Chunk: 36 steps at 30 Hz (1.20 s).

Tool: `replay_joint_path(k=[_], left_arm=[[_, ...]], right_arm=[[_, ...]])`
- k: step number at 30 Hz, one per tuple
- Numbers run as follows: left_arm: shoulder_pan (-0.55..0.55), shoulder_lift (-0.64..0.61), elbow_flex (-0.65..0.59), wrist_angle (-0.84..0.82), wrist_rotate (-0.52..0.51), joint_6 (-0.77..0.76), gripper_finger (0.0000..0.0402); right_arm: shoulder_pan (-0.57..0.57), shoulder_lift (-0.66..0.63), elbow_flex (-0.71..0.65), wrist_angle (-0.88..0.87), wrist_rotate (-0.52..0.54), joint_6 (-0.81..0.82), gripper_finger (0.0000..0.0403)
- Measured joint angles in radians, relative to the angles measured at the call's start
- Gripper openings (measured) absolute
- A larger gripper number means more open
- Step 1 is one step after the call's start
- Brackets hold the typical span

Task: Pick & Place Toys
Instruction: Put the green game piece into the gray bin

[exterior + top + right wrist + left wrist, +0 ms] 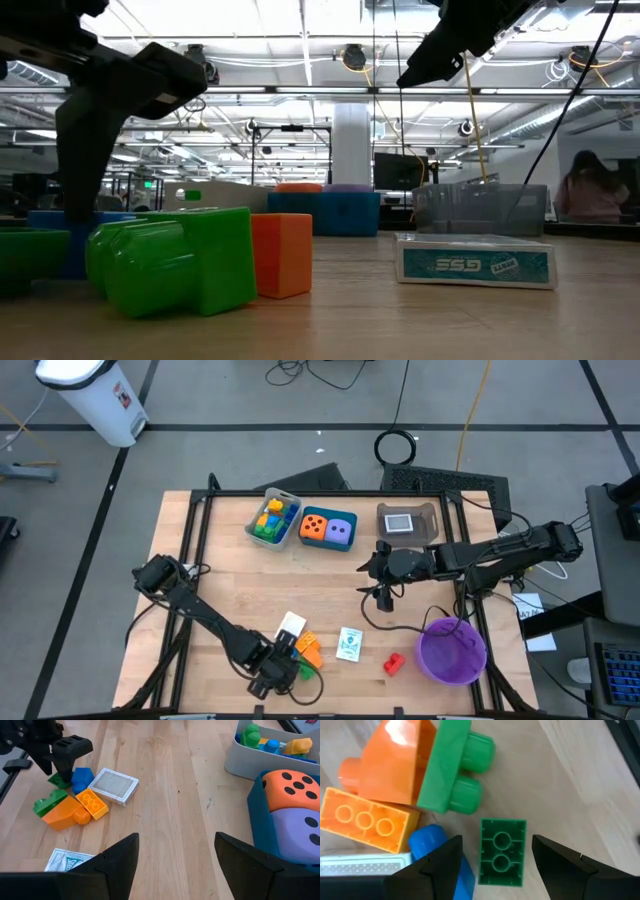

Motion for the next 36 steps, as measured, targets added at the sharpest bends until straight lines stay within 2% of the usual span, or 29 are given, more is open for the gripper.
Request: replay_joint_path(k=[10, 21, 25, 33, 36], left_arm=[[-0.014, 0.013, -0.028, 0.012, 0.052, 0.033, 0.0248], [0.029, 0.029, -0.033, 0.004, 0.035, 0.036, 0.0243], [0.039, 0.029, -0.033, 0.005, 0.045, 0.032, 0.0216], [0.050, 0.023, -0.033, 0.005, 0.093, 0.017, 0.0134], [0.055, 0.000, -0.033, 0.007, 0.094, -0.016, 0.0131]], right_arm=[[0.000, 0.000, 0.000, 0.000, 0.000, 0.000, 0.0251], [0.000, 0.000, 0.000, -0.012, 0.000, 0.000, 0.0251], [0.000, 0.000, 0.000, -0.014, 0.000, 0.000, 0.0251], [0.000, 0.000, 0.000, -0.014, 0.000, 0.000, 0.0251], [0.000, 0.000, 0.000, -0.014, 0.000, -0.001, 0.0251]])
